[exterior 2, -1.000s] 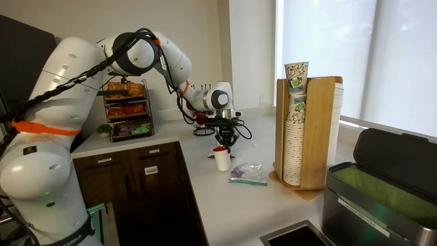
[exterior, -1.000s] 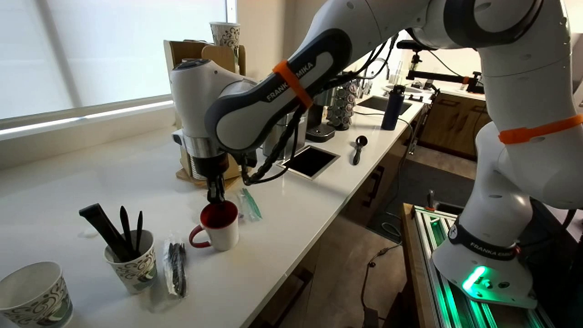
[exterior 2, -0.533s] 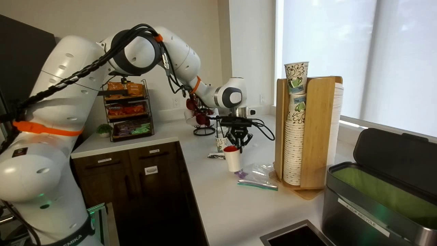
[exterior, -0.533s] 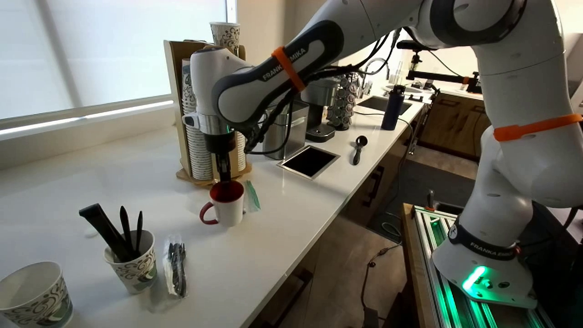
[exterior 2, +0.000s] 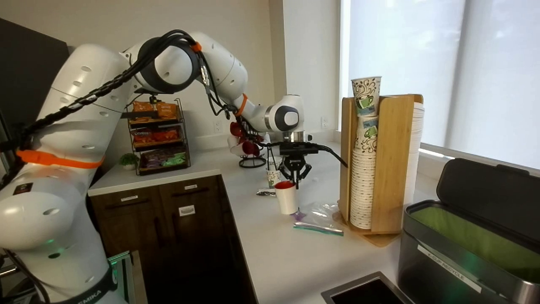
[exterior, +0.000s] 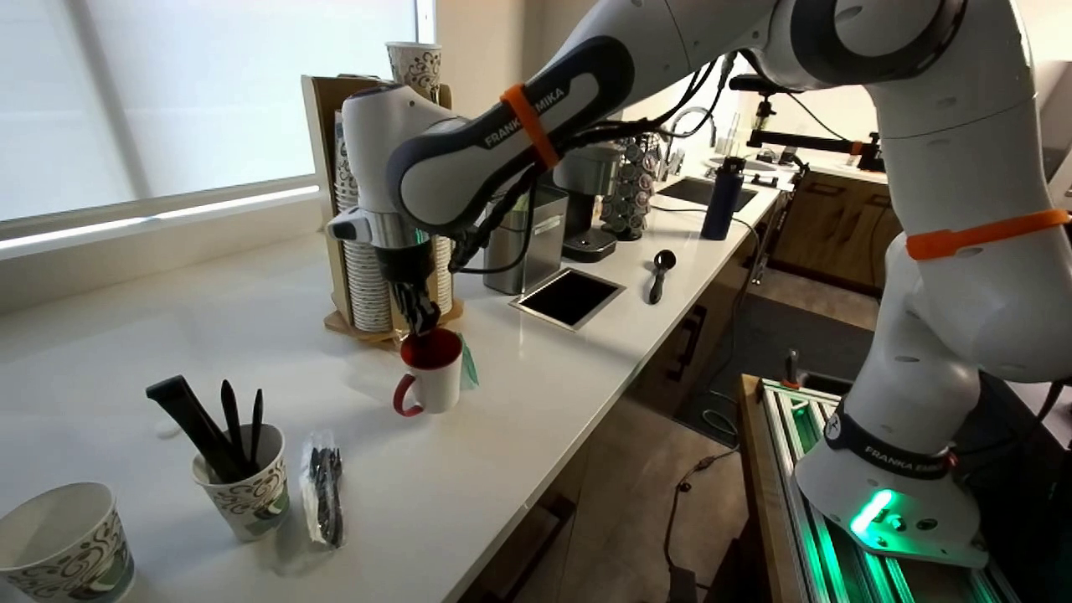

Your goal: Put the mug to the left of the clear bag

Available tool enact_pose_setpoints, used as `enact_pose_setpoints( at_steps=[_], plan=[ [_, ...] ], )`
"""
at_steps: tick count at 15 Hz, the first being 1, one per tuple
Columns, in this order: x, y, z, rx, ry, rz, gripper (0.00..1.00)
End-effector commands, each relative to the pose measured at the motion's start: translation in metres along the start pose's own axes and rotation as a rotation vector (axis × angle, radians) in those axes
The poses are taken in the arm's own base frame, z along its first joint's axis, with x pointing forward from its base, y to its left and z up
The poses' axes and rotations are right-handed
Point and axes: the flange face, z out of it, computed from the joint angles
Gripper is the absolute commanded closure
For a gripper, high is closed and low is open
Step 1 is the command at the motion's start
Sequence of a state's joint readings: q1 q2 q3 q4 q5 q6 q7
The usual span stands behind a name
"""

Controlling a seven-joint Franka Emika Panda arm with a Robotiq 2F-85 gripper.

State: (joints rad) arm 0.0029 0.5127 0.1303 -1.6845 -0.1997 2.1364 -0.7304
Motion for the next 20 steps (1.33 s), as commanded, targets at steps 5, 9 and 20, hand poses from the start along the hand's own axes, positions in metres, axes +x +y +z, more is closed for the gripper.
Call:
enact_pose_setpoints(
  at_steps=[5, 9, 20],
  plan=[
    [0.013, 0.0, -0.008, -0.029, 0.017, -0.021, 0.98],
    [0.014, 0.029, -0.031, -0.062, 0.066, -0.11, 0.98],
    [0.036, 0.07, -0.035, 0.054, 0.202, -0.209, 0.98]
  ],
)
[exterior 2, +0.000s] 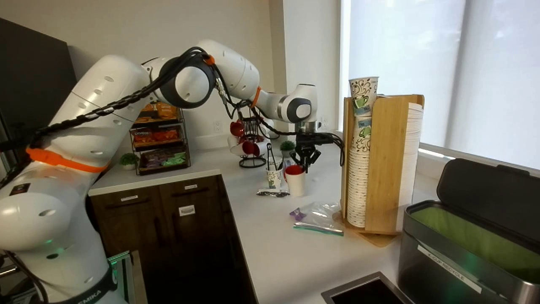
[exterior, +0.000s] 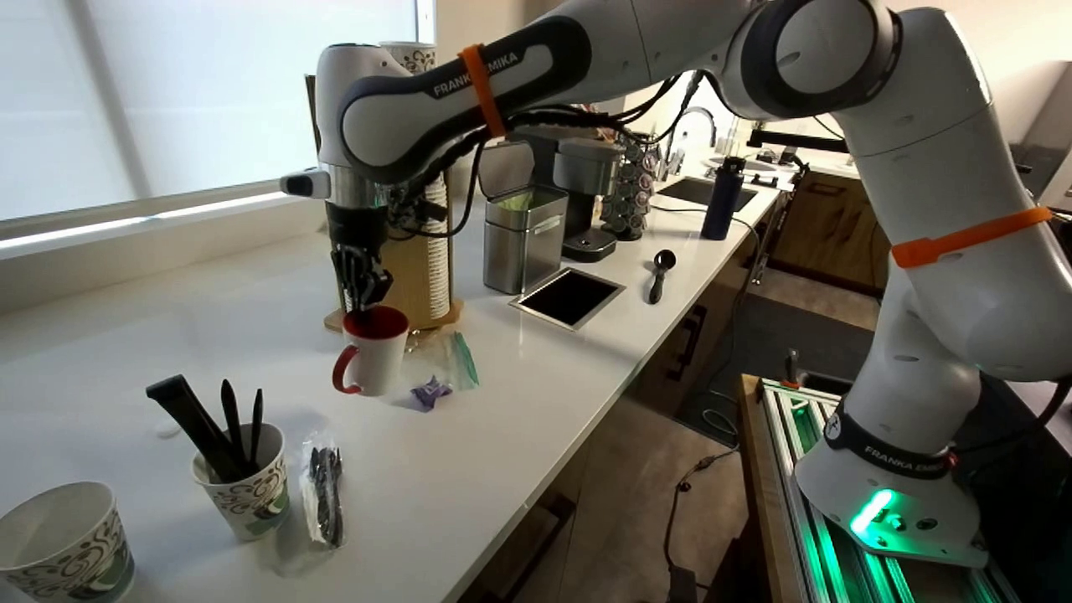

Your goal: Put the mug to the left of the clear bag

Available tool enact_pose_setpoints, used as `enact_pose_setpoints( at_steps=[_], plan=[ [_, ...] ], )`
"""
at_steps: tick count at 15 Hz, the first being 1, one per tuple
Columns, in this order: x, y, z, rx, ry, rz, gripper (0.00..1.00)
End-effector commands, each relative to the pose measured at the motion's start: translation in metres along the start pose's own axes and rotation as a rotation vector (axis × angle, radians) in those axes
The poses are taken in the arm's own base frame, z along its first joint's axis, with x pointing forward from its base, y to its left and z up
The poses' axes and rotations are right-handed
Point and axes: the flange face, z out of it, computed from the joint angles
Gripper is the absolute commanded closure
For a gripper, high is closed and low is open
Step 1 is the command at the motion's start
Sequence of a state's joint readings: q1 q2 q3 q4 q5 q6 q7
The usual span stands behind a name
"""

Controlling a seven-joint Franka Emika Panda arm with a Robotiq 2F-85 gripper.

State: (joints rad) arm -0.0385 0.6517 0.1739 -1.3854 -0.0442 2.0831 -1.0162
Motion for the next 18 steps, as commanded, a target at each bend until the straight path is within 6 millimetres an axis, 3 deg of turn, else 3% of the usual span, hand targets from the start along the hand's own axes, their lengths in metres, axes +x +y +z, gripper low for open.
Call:
enact_pose_setpoints(
  at_steps=[1, 4, 9, 11, 18],
  plan=[
    [0.003, 0.019, 0.006, 0.042, -0.007, -0.032, 0.98],
    [0.008, 0.016, 0.014, 0.076, -0.049, -0.015, 0.98],
    [0.027, -0.007, 0.039, 0.076, -0.135, 0.032, 0.98],
    [0.036, -0.013, 0.047, 0.088, -0.158, -0.024, 0.98],
    [0.046, -0.019, 0.054, 0.041, -0.182, -0.064, 0.98]
  ],
)
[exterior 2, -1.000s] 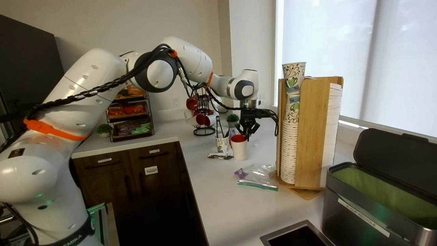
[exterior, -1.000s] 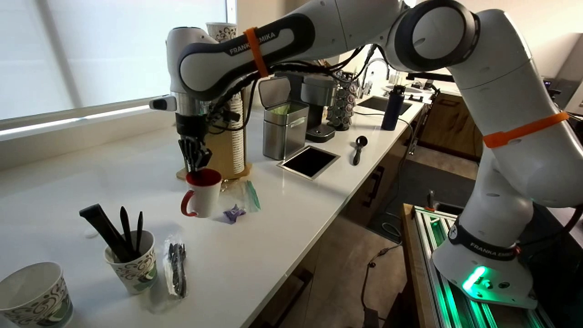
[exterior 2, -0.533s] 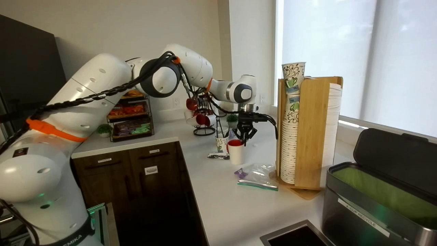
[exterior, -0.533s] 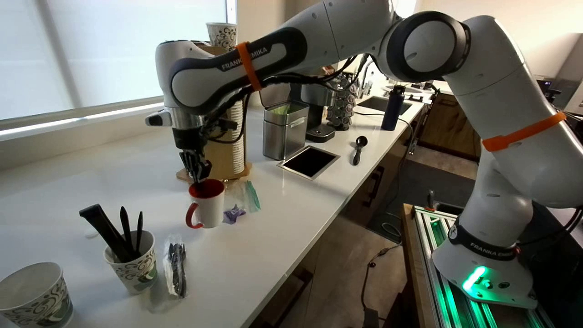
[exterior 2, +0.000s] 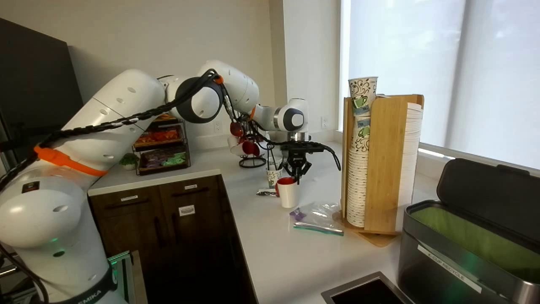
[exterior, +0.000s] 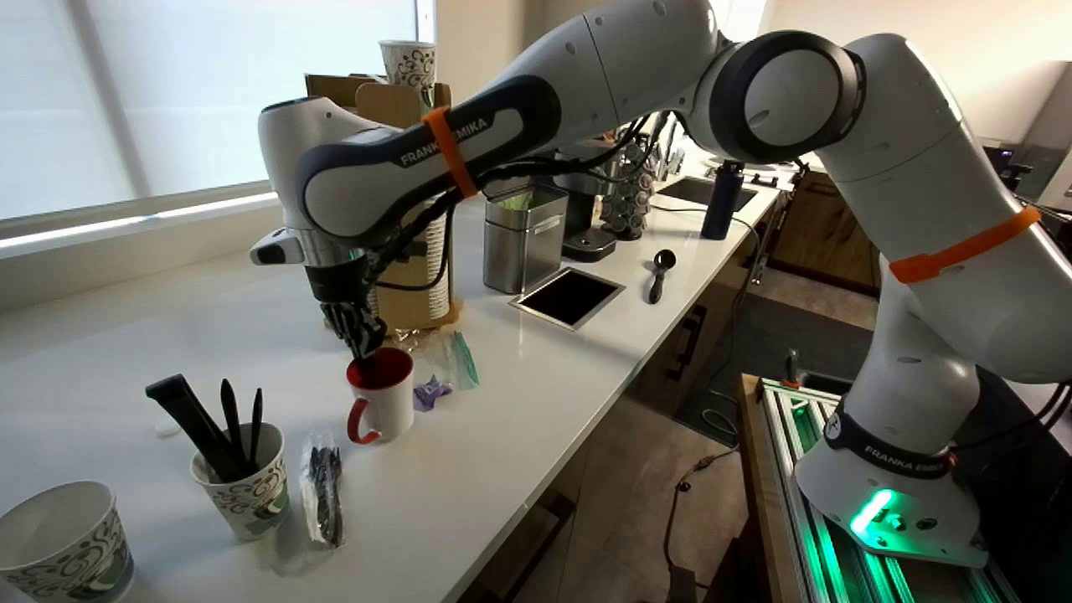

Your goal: Put the mug to the left of the clear bag

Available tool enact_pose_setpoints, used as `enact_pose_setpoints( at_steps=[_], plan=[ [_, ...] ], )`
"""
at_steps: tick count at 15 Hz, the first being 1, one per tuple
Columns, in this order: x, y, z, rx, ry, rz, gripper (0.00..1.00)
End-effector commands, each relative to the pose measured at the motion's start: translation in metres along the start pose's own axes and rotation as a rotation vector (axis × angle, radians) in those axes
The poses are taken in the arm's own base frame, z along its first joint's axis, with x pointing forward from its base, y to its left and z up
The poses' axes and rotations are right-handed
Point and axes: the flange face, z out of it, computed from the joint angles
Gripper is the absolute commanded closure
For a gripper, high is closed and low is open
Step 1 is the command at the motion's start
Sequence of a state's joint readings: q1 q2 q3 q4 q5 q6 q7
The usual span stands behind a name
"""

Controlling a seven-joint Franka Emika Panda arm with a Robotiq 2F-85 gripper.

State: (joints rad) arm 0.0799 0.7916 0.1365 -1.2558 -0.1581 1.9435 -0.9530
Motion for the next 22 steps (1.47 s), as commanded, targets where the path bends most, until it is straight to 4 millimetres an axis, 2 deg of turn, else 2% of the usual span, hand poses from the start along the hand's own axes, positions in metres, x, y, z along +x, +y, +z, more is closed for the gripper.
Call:
enact_pose_setpoints(
  at_steps=[1, 11, 22],
  plan=[
    [-0.001, 0.004, -0.007, -0.024, 0.005, 0.005, 0.98],
    [-0.008, 0.016, -0.005, -0.031, 0.053, -0.01, 0.98],
    [-0.008, 0.02, 0.0, -0.014, 0.064, -0.028, 0.98]
  ],
)
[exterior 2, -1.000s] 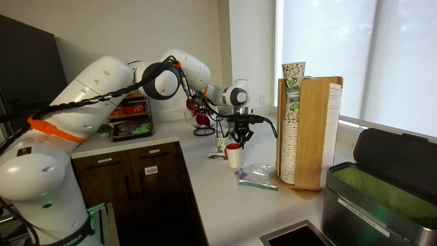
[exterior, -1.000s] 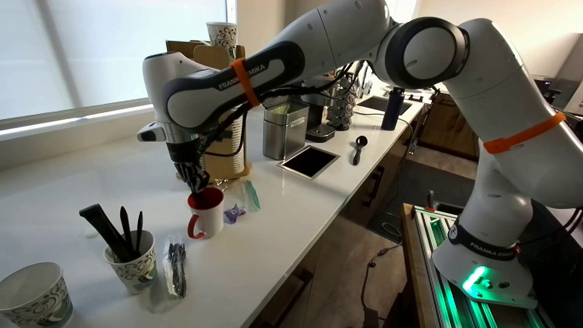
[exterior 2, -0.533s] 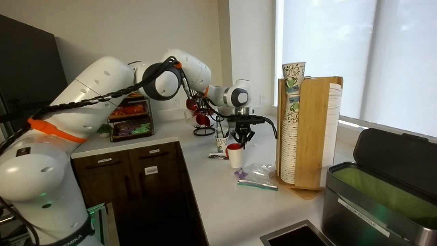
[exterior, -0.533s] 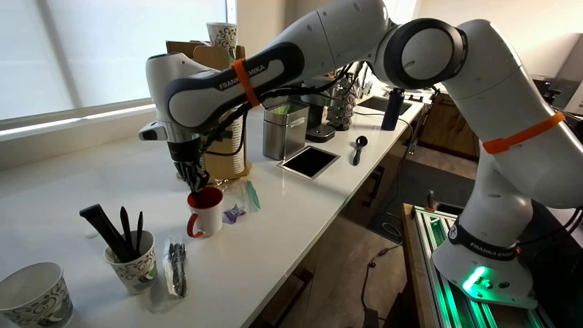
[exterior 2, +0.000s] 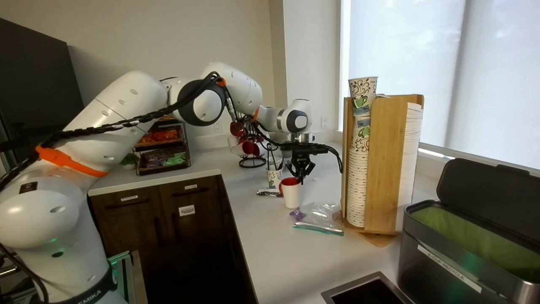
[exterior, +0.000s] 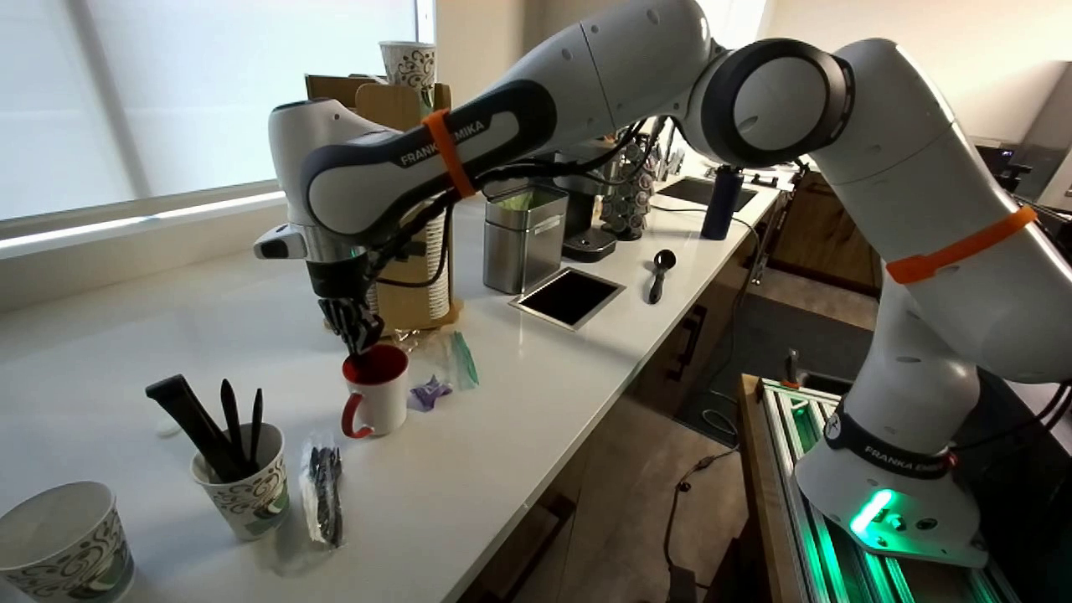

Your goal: Put the mug to the left of the clear bag

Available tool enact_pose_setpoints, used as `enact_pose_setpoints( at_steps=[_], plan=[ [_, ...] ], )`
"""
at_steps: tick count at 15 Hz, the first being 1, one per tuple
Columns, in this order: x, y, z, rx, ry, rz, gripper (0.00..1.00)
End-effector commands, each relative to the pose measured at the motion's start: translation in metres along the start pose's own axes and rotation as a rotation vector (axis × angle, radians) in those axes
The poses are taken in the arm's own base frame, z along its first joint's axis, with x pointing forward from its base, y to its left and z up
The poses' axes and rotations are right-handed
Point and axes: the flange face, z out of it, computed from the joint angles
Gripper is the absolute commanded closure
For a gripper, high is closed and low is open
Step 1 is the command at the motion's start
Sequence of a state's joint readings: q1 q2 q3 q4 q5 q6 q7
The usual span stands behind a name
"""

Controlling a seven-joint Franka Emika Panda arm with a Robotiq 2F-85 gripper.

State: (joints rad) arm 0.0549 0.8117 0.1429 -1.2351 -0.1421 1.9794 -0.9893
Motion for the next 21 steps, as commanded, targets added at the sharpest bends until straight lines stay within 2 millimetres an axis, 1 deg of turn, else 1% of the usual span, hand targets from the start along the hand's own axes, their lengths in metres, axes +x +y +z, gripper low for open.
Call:
enact_pose_setpoints(
  at_steps=[1, 5, 6, 7, 8, 11, 16, 21],
  plan=[
    [0.001, 0.006, -0.002, 0.003, 0.026, -0.02, 0.98],
    [0.001, 0.007, 0.0, 0.01, 0.026, -0.023, 0.98],
    [0.001, 0.007, 0.0, 0.013, 0.025, -0.025, 0.76],
    [0.001, 0.006, 0.001, 0.013, 0.024, -0.025, 0.65],
    [0.001, 0.007, 0.0, 0.011, 0.026, -0.025, 0.6],
    [0.0, 0.008, -0.006, 0.002, 0.024, -0.016, 0.36],
    [0.013, -0.011, -0.022, -0.023, -0.018, -0.028, 0.01],
    [0.027, -0.04, -0.043, -0.08, -0.016, -0.031, 0.0]
  ],
)
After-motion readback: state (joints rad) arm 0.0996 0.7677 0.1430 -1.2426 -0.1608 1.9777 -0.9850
